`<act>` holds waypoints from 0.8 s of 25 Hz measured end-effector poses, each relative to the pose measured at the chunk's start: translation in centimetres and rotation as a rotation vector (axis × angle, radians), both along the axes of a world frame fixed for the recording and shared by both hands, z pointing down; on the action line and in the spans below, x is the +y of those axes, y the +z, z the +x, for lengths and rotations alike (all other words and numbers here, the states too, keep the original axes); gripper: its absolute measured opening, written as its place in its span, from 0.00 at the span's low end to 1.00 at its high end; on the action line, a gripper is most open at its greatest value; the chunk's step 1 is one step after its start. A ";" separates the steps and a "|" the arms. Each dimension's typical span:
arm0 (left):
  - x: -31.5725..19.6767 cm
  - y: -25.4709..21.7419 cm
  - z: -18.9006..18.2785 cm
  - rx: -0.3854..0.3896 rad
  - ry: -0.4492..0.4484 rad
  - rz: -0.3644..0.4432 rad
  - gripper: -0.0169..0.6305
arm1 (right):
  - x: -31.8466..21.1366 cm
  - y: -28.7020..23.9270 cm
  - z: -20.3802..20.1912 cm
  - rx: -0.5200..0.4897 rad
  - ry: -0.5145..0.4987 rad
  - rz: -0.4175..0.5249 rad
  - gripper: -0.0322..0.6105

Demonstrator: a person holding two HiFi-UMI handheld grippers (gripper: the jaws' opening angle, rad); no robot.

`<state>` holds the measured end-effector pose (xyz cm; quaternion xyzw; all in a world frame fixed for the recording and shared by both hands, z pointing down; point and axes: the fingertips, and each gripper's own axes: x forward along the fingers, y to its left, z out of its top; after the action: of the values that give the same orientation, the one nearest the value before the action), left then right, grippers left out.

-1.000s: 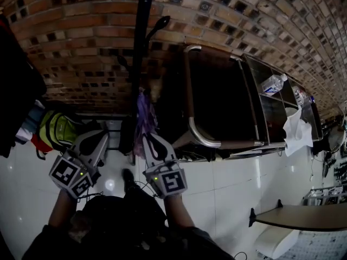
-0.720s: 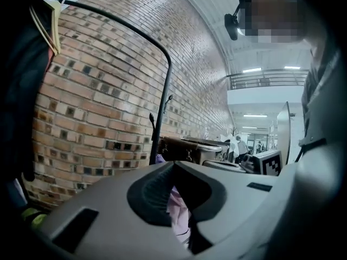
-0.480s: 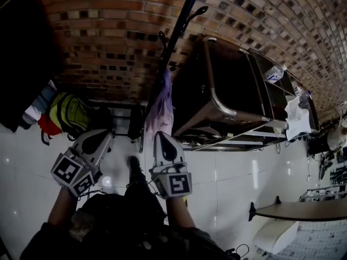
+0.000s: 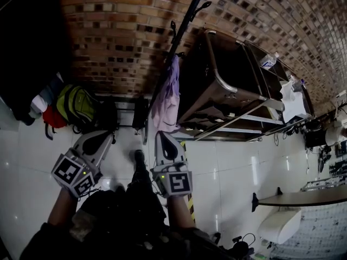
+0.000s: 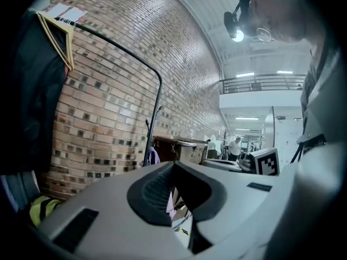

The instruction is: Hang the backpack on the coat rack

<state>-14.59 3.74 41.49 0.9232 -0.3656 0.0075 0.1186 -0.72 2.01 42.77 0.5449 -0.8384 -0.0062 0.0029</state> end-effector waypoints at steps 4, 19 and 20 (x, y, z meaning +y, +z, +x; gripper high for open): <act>2.5 -0.3 -0.9 0.009 0.020 0.001 0.08 | 2.8 -0.3 -1.0 0.021 0.017 -0.012 0.06; 4.9 -0.8 0.0 0.035 0.056 0.000 0.08 | 6.0 -0.3 -0.6 0.118 0.061 -0.020 0.06; 4.8 -0.9 0.3 0.037 0.058 0.002 0.08 | 5.9 -0.3 -0.4 0.120 0.064 -0.018 0.06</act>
<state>-14.34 8.51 40.63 0.9335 -0.3364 -0.0063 0.1242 -1.08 7.95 42.42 0.5699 -0.8190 -0.0312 0.0583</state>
